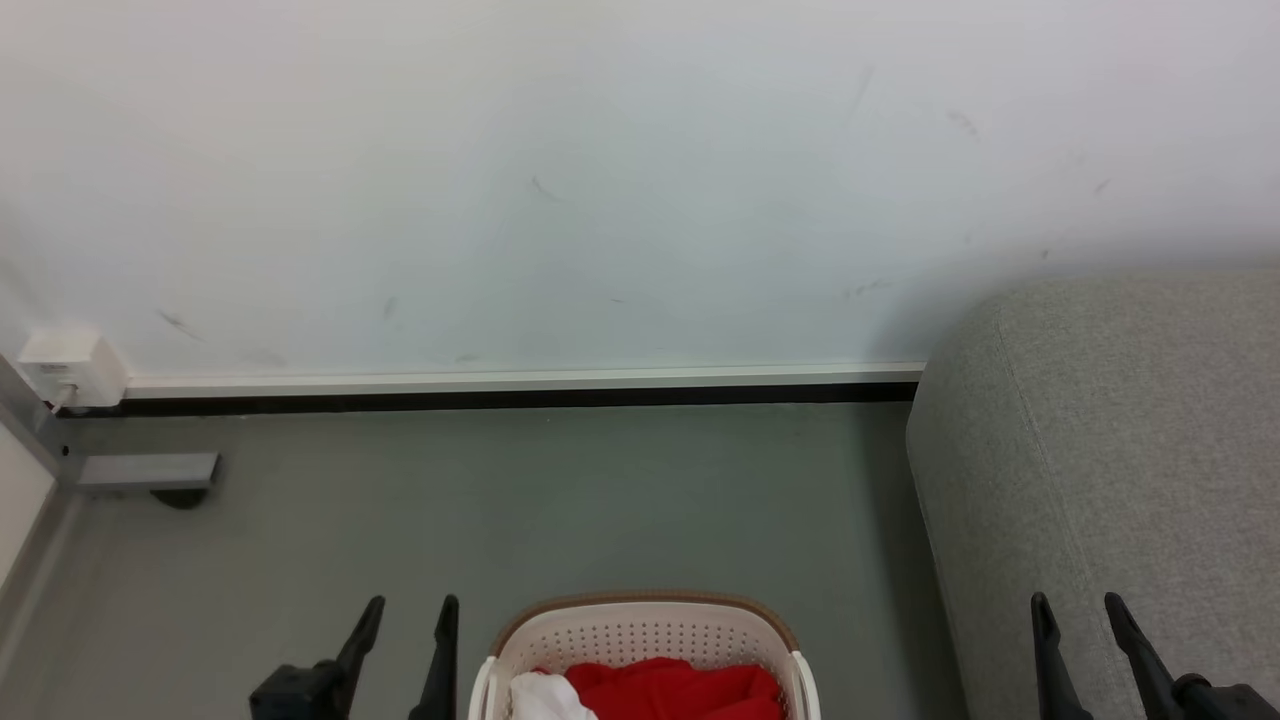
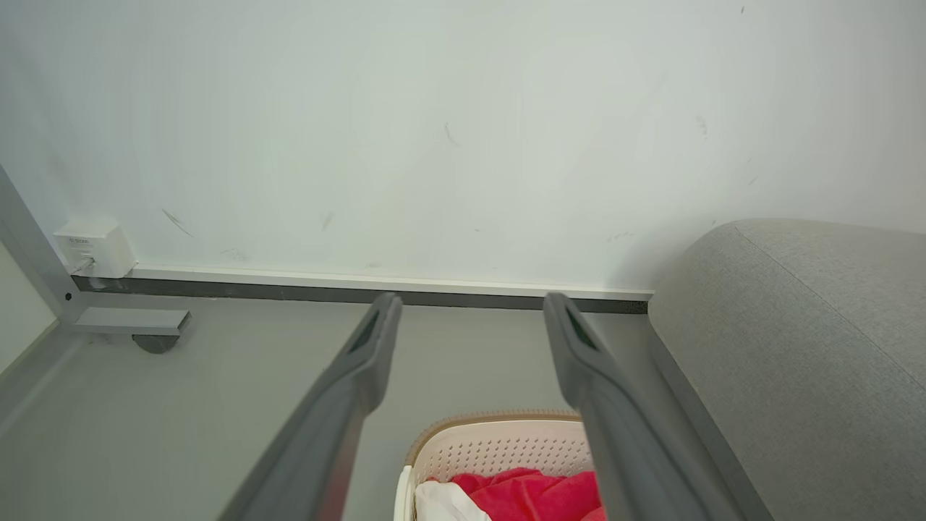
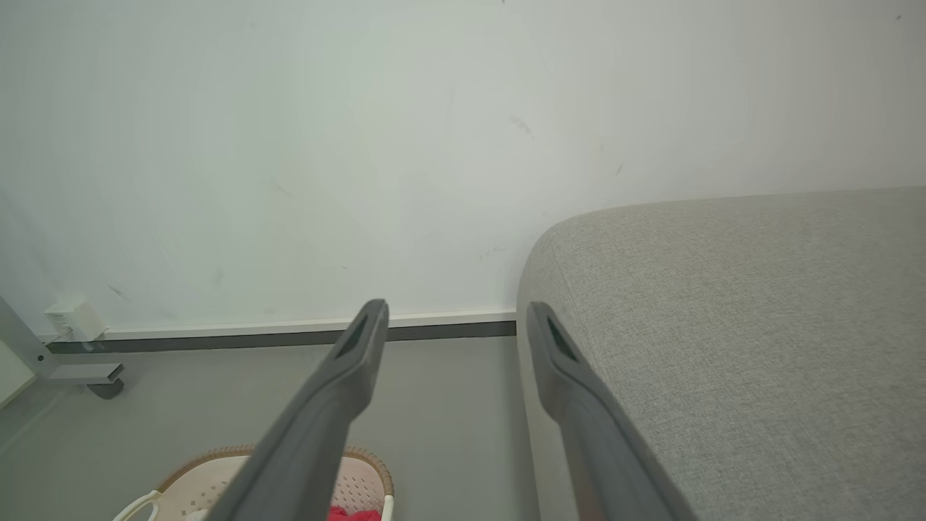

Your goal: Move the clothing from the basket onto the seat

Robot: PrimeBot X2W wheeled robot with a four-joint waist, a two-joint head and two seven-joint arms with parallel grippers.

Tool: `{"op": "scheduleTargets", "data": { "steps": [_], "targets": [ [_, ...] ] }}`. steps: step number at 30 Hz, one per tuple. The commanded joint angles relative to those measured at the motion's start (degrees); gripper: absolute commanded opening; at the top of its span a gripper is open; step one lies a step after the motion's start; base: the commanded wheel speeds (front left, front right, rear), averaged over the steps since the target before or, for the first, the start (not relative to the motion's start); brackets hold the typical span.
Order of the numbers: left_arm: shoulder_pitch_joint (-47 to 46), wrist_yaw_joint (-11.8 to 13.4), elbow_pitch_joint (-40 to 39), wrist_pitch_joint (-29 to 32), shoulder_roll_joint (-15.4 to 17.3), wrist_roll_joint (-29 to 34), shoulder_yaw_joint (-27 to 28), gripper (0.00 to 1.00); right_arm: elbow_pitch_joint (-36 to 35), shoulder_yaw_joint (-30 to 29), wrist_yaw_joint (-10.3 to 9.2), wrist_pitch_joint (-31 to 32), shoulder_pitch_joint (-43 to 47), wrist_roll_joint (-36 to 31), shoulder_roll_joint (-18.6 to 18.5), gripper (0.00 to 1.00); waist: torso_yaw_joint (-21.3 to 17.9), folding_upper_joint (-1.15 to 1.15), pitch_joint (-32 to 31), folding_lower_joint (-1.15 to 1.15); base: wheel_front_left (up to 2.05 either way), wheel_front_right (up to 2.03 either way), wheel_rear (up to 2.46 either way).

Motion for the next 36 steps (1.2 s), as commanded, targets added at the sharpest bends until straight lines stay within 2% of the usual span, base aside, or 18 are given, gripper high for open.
{"op": "scheduleTargets", "data": {
  "steps": [1,26,36],
  "targets": [
    [0.0,0.0,0.1,0.0,0.2,-0.4,0.1,1.00,-0.1,-0.2,-0.12,-0.2,0.6,0.1,0.1,1.00,0.0,0.00,0.0,0.00,0.00,0.00,0.00],
    [0.0,0.3,0.9,0.0,0.2,-1.4,-0.4,1.00,-1.0,-0.6,-0.12,-0.2,0.4,-0.3,0.2,1.00,-0.6,0.00,0.9,0.00,0.00,0.00,0.00],
    [-3.4,0.1,0.9,0.0,0.2,-0.7,-0.7,1.00,-2.7,-0.5,-0.12,-0.1,-2.2,-0.6,0.2,1.00,-1.8,0.00,6.0,0.00,0.00,0.00,0.00]
  ]
}}
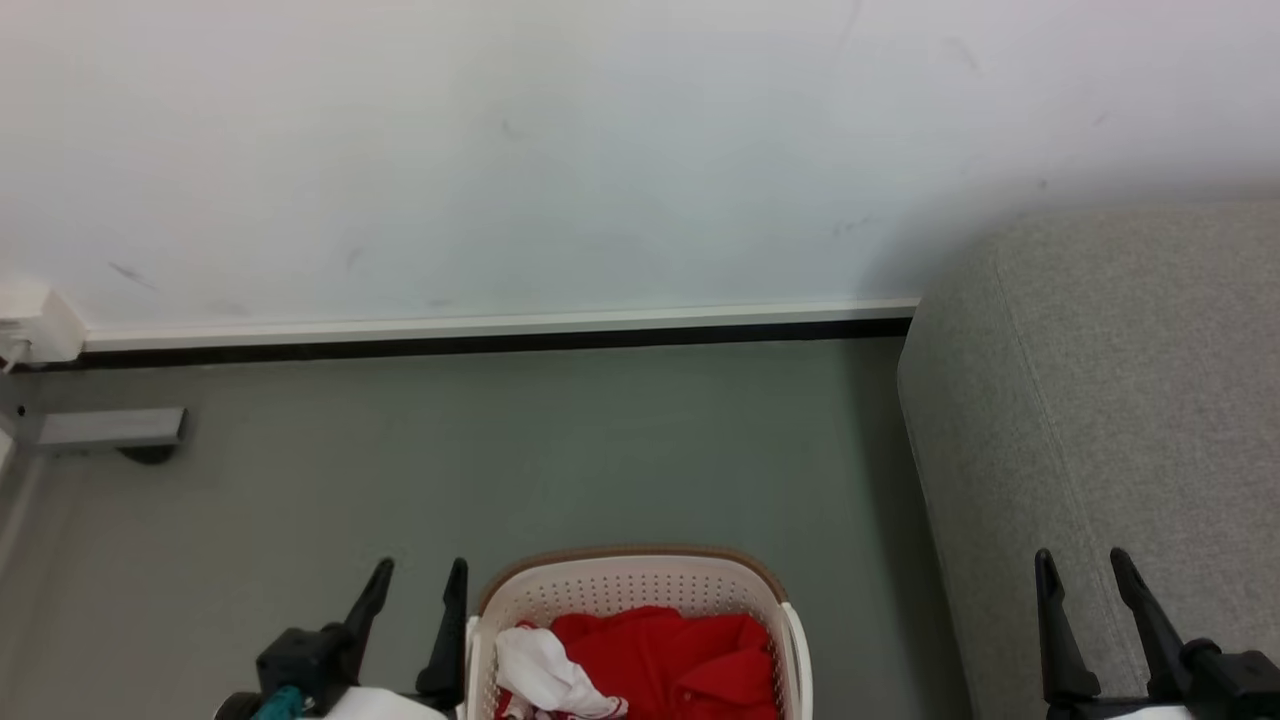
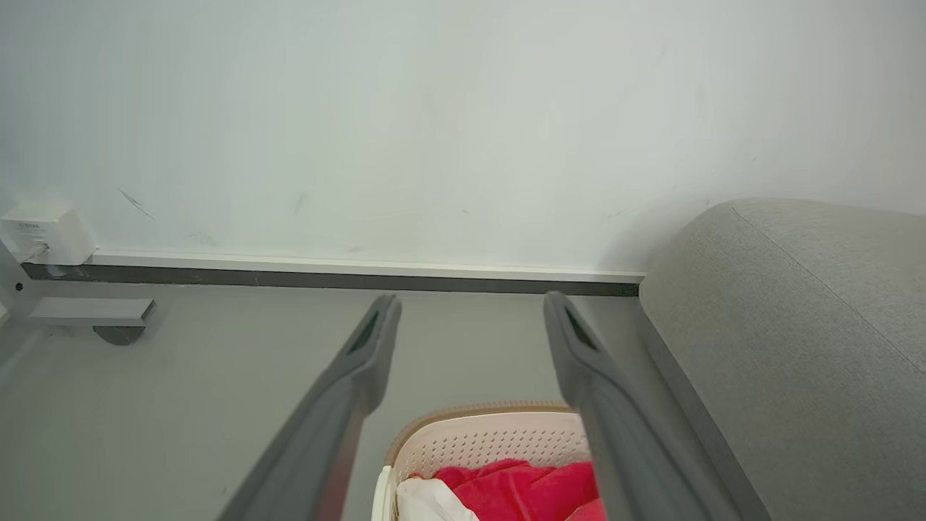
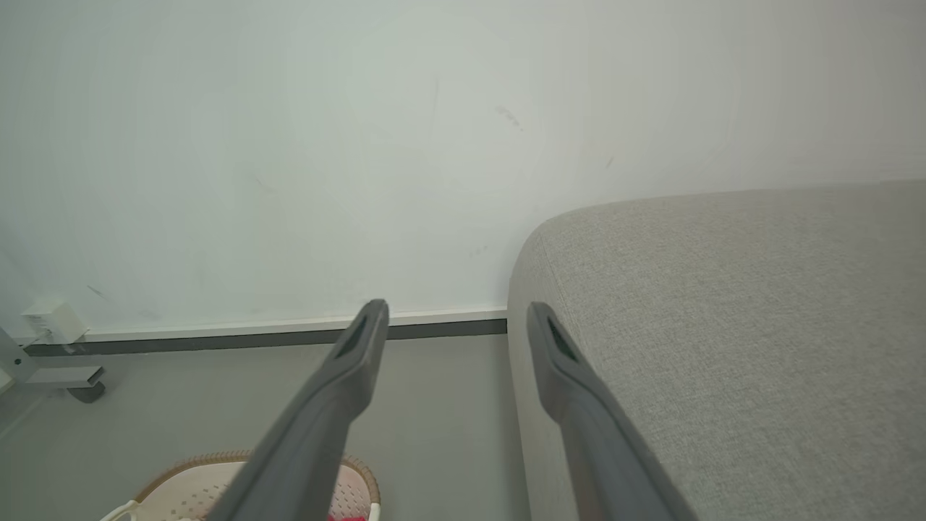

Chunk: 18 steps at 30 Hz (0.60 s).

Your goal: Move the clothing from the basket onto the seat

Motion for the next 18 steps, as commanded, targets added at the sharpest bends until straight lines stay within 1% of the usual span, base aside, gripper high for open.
{"op": "scheduleTargets", "data": {
  "steps": [1,9,15,18],
  "targets": [
    [-0.9,-0.2,0.3,0.0,0.2,0.0,-0.1,1.00,-0.4,0.0,-0.12,0.0,-0.8,-0.1,0.0,1.00,-0.5,0.00,1.8,0.00,0.00,0.00,0.00],
    [-6.7,-0.8,3.3,0.0,0.2,1.5,-1.9,1.00,-2.5,0.1,-0.12,0.0,-4.8,-0.3,0.0,1.00,-1.5,0.00,9.4,0.00,0.00,0.00,0.00],
    [-14.3,-1.5,9.0,0.0,0.3,4.2,-4.7,1.00,-4.1,0.8,-0.12,0.0,-9.1,-0.2,0.0,1.00,-1.9,0.00,16.7,0.00,0.00,0.00,0.00],
    [-18.5,-1.8,13.1,0.0,0.4,5.5,-6.6,1.00,-4.9,1.2,-0.12,0.0,-11.5,-0.1,0.0,1.00,-2.1,0.00,20.4,0.00,0.00,0.00,0.00]
  ]
}}
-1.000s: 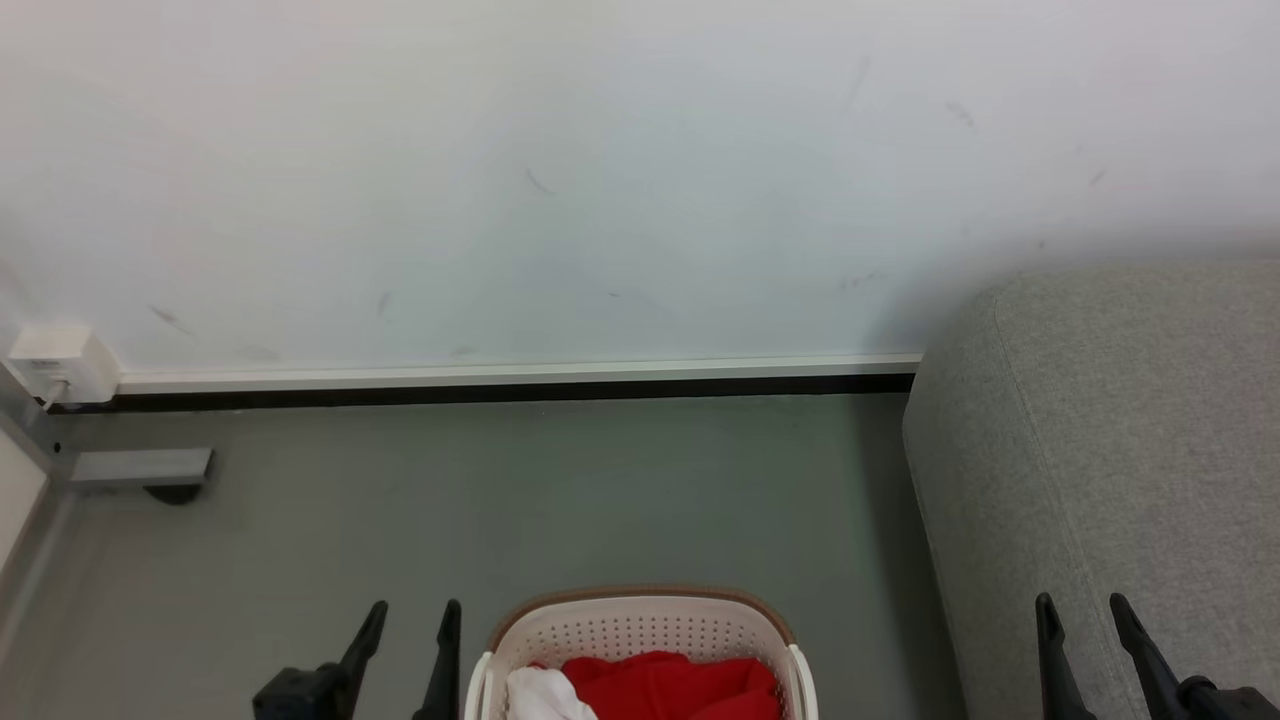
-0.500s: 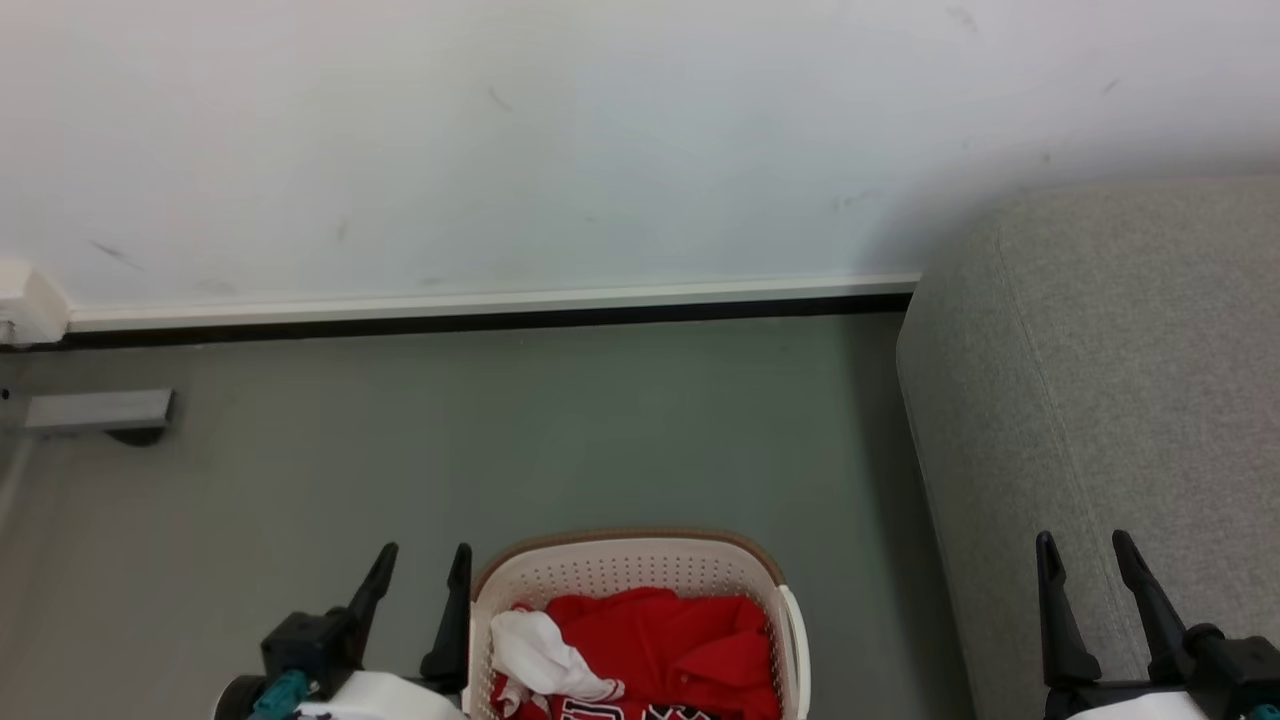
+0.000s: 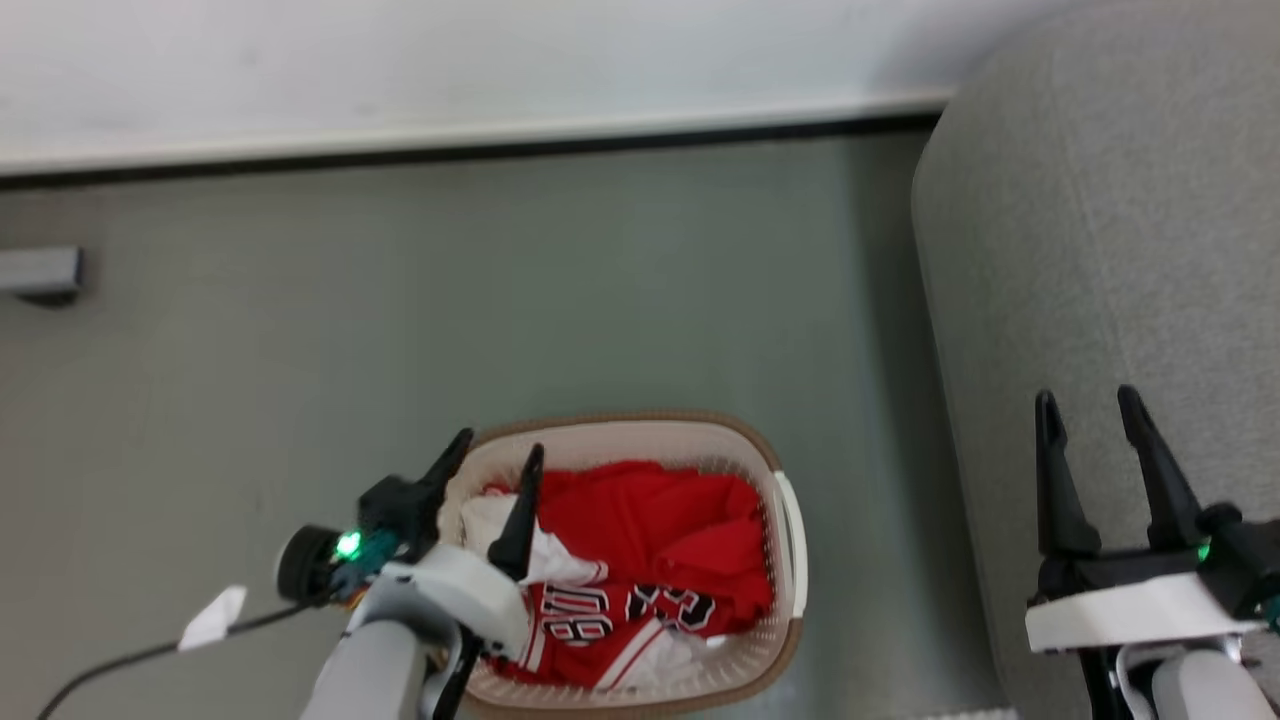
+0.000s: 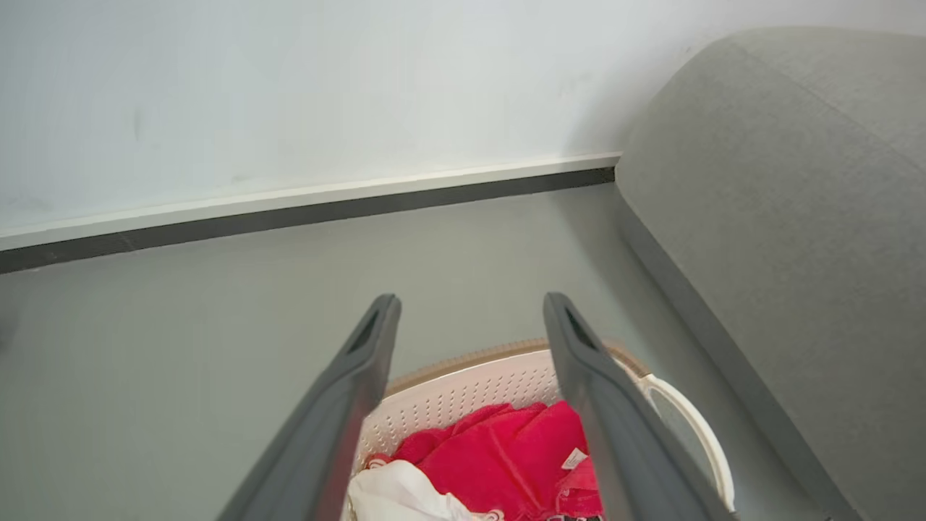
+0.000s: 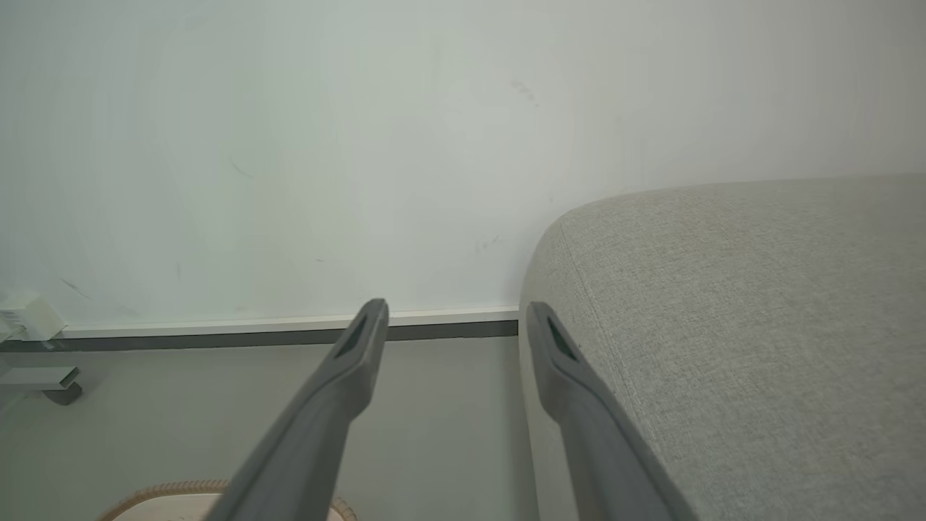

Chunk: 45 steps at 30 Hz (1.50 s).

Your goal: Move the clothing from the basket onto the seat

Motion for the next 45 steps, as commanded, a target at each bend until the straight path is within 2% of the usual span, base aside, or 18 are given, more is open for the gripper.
{"op": "scheduleTargets", "data": {
  "steps": [1,7,13,23,36,45],
  "targets": [
    [-2.0,-0.2,2.0,0.0,0.4,1.1,-1.0,1.00,-0.5,0.2,-0.12,0.0,-1.6,0.0,0.0,1.00,-0.5,0.00,5.0,-0.01,0.00,0.00,0.00],
    [-10.2,-1.2,11.1,3.2,0.4,2.4,-7.5,1.00,-2.9,0.5,-0.12,0.0,-5.5,0.3,0.0,1.00,-1.1,0.00,11.6,-0.01,0.00,0.00,0.00],
    [-17.3,-1.5,16.7,4.5,0.3,0.2,-13.6,1.00,-5.4,1.6,-0.12,0.0,-8.5,-0.4,0.0,1.00,-1.9,0.00,17.7,-0.01,0.00,0.00,0.00],
    [-25.9,-1.5,19.1,7.6,0.3,-11.0,-26.9,1.00,-11.0,2.9,-0.12,0.0,-12.6,-2.5,0.0,1.00,-2.7,0.00,26.9,-0.01,0.00,0.00,0.00],
    [-31.9,-1.5,23.3,8.8,0.3,-21.3,-34.6,1.00,-14.6,3.8,-0.12,0.0,-12.4,-4.2,0.0,1.00,-3.7,0.00,32.0,-0.01,0.00,0.00,0.00],
    [-35.7,-1.5,27.7,9.4,0.3,-25.9,-37.2,1.00,-15.3,3.7,-0.13,0.0,-11.5,-4.2,0.0,1.00,-5.2,0.00,34.7,-0.01,0.00,0.00,0.00]
  ]
}}
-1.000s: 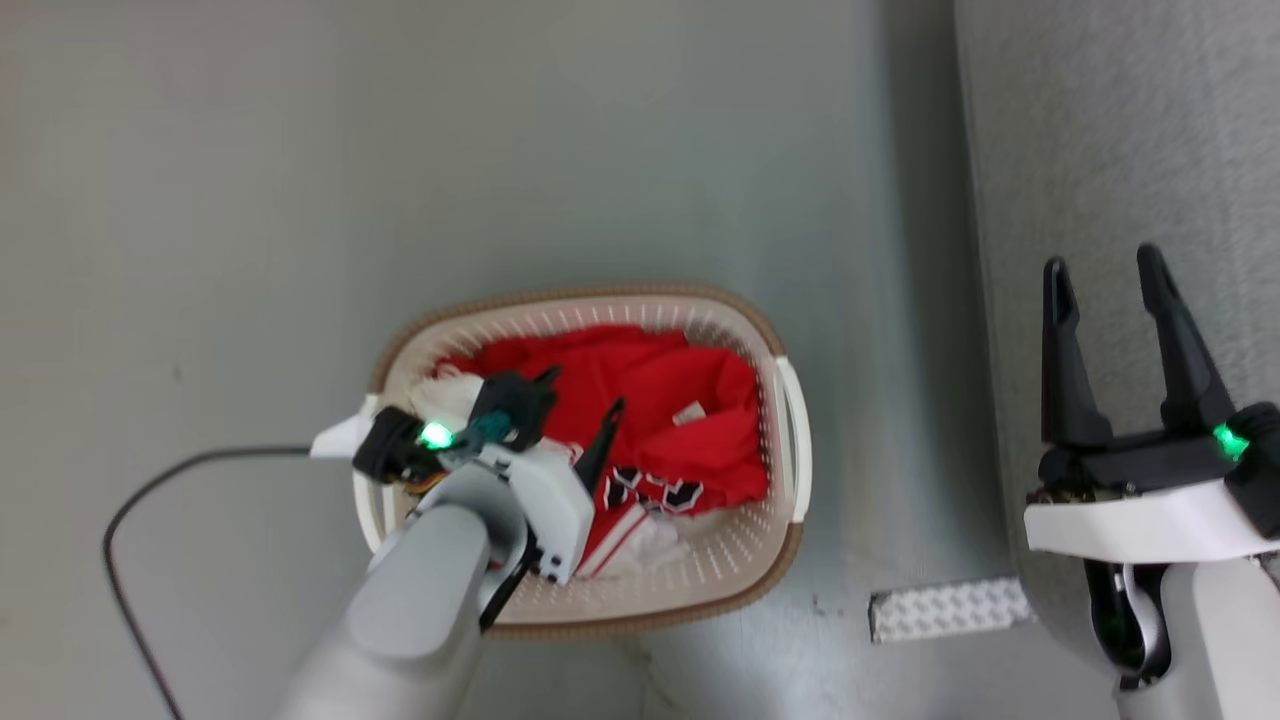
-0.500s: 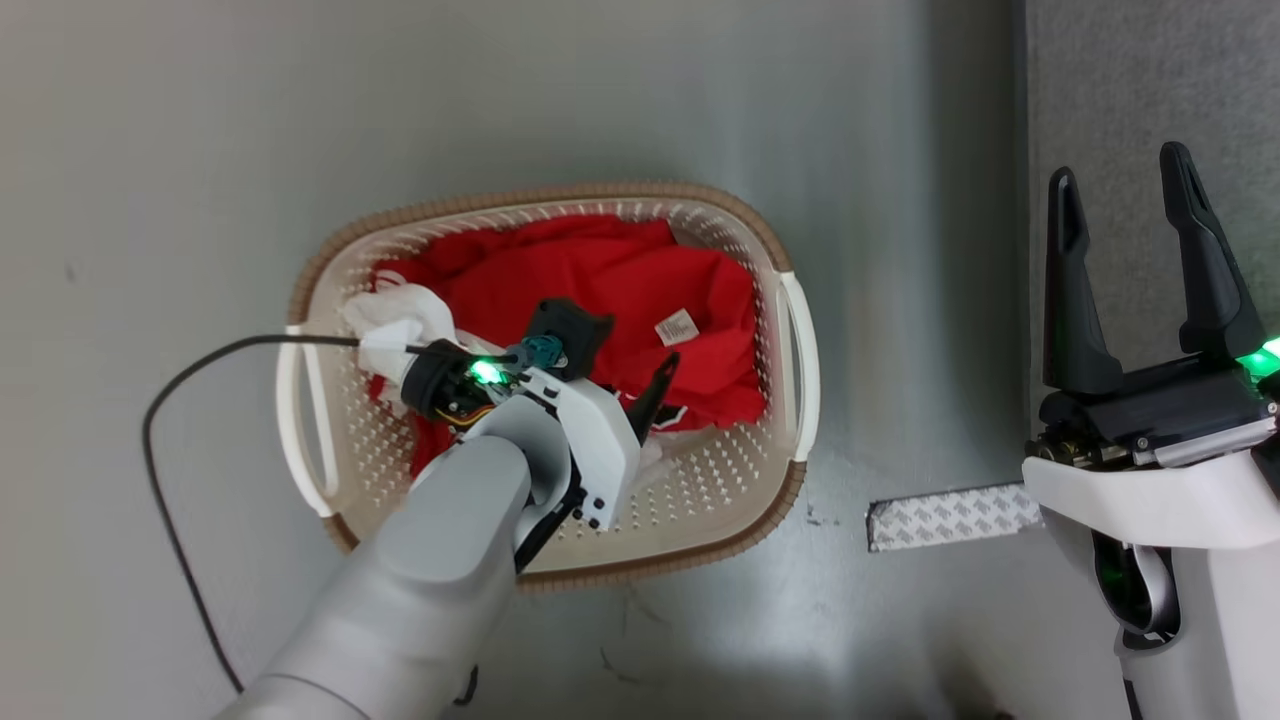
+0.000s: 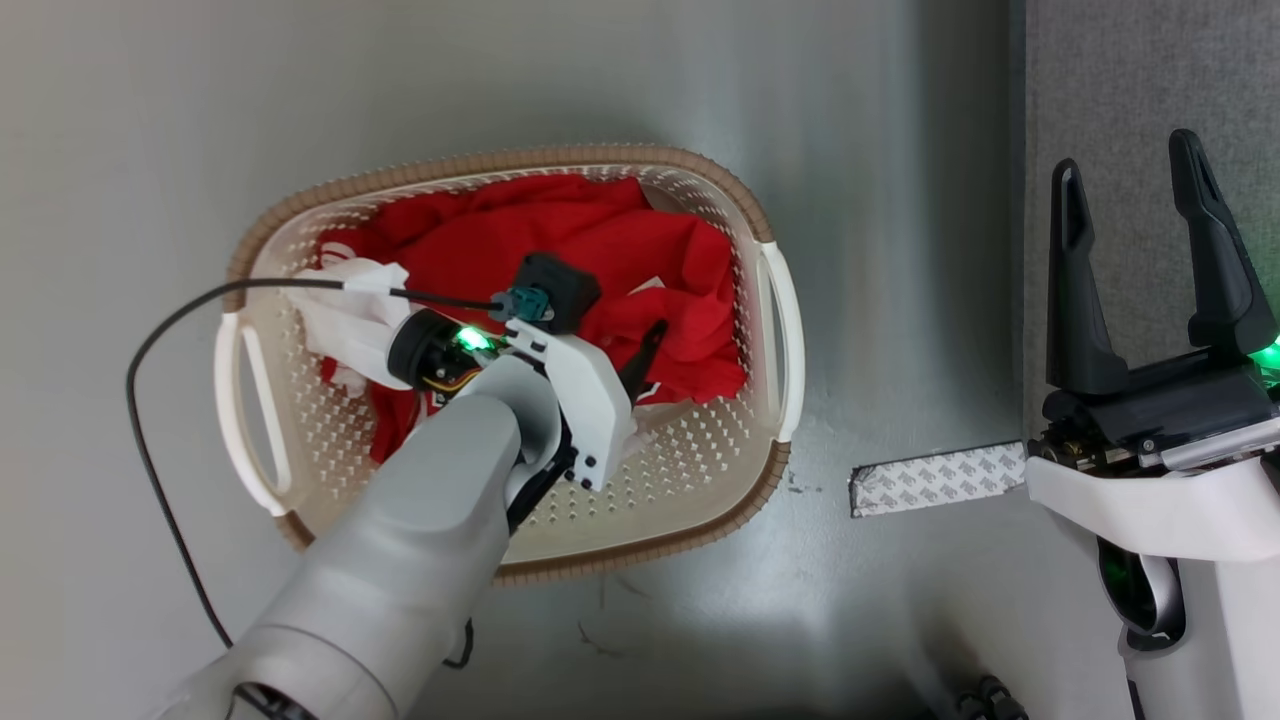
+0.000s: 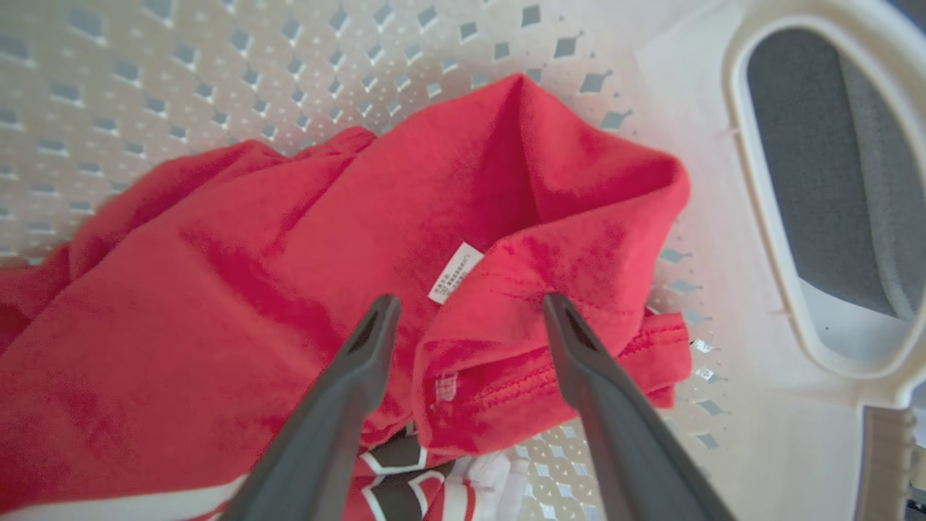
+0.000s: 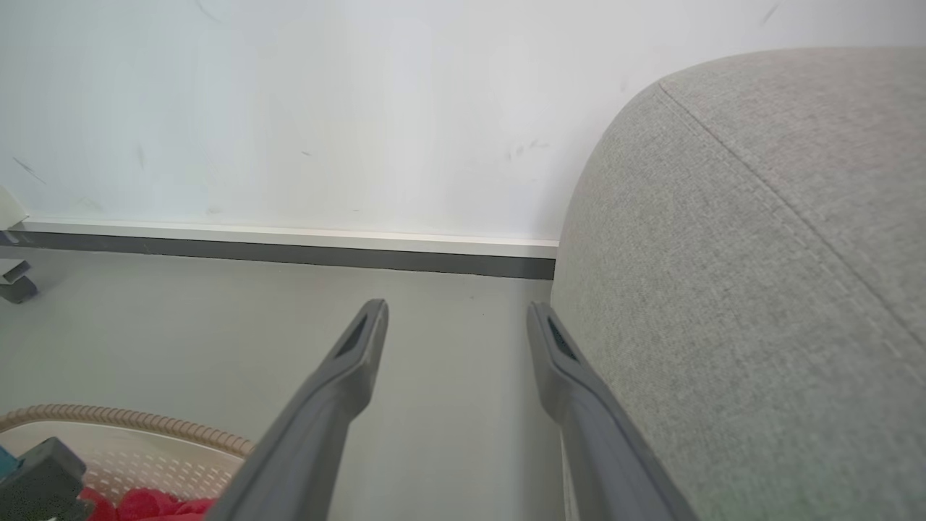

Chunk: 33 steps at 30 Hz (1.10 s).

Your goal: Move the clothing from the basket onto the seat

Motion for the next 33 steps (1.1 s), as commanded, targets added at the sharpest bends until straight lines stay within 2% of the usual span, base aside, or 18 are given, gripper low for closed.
{"op": "scheduleTargets", "data": {
  "steps": [1,11,12,13,14,23,29,33],
  "targets": [
    [-1.0,-0.1,0.2,-0.3,0.4,-0.6,-0.2,1.00,0.9,-0.6,-0.14,0.1,1.0,0.1,-0.1,1.00,-0.3,0.00,0.5,0.00,0.00,0.00,0.00],
    [-2.3,-0.1,2.1,-1.1,0.3,-3.6,-5.0,1.00,0.7,-1.0,-0.16,0.2,1.4,0.4,-0.2,1.00,-1.3,0.00,2.2,0.00,0.00,0.00,0.00],
    [-2.5,-0.1,2.0,-1.3,0.3,-4.1,-5.5,0.56,0.7,-1.2,-0.18,0.2,1.4,0.3,-0.2,1.00,-1.3,0.00,2.3,0.00,0.00,0.00,0.00],
    [-2.6,-0.1,1.7,-1.7,0.3,-4.4,-6.1,0.31,0.8,-1.3,-0.18,0.2,1.5,0.3,-0.2,1.00,-1.2,0.00,2.3,0.00,0.00,0.00,0.00],
    [-2.7,-0.1,1.4,-2.3,0.3,-4.8,-6.7,0.00,0.9,-1.5,-0.18,0.3,1.5,0.2,-0.2,1.00,-1.1,0.00,2.3,0.00,0.00,0.00,0.00],
    [-0.7,-0.1,0.5,-6.4,0.3,-9.3,-9.8,0.00,1.6,-2.0,-0.18,0.1,1.2,-0.3,-0.3,1.00,0.8,0.00,-1.6,0.00,0.00,0.00,0.00],
    [1.5,-0.1,0.0,-9.2,0.5,-11.1,-9.2,0.00,3.1,-2.9,-0.18,0.1,2.4,-0.4,-0.3,1.00,3.0,0.00,-8.3,0.00,0.00,0.00,0.00],
    [4.0,0.6,-3.0,-9.5,1.6,-9.6,-7.1,0.00,4.6,-3.7,-0.16,0.1,4.0,-0.5,-0.2,1.00,4.2,0.00,-14.5,0.00,0.00,0.00,0.00]
  ]
}}
